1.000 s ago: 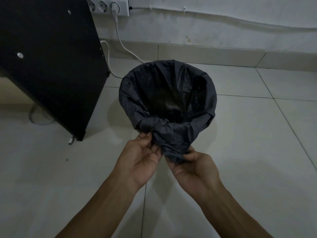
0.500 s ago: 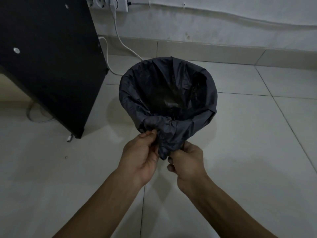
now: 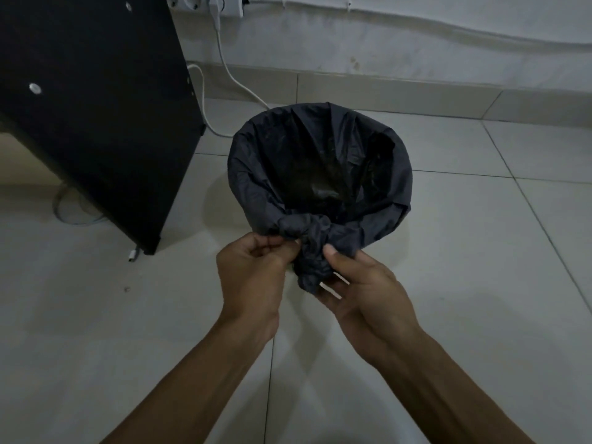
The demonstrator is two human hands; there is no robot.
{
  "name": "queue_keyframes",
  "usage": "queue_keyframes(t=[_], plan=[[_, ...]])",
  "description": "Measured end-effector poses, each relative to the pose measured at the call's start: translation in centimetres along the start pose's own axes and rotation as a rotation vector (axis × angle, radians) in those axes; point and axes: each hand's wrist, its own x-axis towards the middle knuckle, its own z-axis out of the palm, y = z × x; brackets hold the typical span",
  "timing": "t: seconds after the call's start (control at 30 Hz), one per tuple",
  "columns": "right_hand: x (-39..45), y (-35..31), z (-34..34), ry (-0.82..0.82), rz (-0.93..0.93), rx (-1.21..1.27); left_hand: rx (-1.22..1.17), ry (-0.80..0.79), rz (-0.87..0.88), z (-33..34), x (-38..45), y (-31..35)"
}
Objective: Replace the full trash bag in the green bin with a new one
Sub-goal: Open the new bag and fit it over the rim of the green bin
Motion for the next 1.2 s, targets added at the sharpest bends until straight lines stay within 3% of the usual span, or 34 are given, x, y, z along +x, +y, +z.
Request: queue_keyframes(t=[0.07, 0.13, 0.23, 0.33, 0.57, 0.77, 0.9, 1.07, 1.2], plan=[[0.4, 0.1, -0.2, 0.006, 0.027, 0.063, 0.058, 0.074, -0.006, -0.1, -0.2, -0.2], [0.9, 0.2, -0.4, 0.007, 0.049, 0.112, 0.025, 0.097, -0.12, -0.3, -0.9, -0.4], [1.5, 0.2, -0.5, 0.011, 0.057, 0.127, -0.107, 0.018, -0.269, -0.2, -2.6, -0.7], [2.2, 0.2, -0.7, 0.038, 0.079, 0.112, -0.12, -0.079, -0.26, 0.1, -3.2, -0.9], [2.9, 0.1, -0.9, 0.091, 0.186, 0.061, -0.191, -0.049, -0.254, 0.1, -1.1, -1.1], [2.6, -0.4, -0.6, 0.03, 0.364, 0.14, -0.479, -0.077, -0.449, 0.4, 0.5, -1.3], [2.9, -0.5, -0.3, 0.02, 0.342, 0.132, -0.655, -0.113, -0.562, 0.6, 1.3, -0.8], [3.2, 0.0, -0.2, 0.034, 0.322, 0.092, -0.652, -0.175, -0.58, 0.4, 2.2, -0.5], [3.3, 0.2, -0.2, 0.029, 0.28, 0.061, -0.58, -0.02, -0.543, 0.9, 2.5, -0.4]])
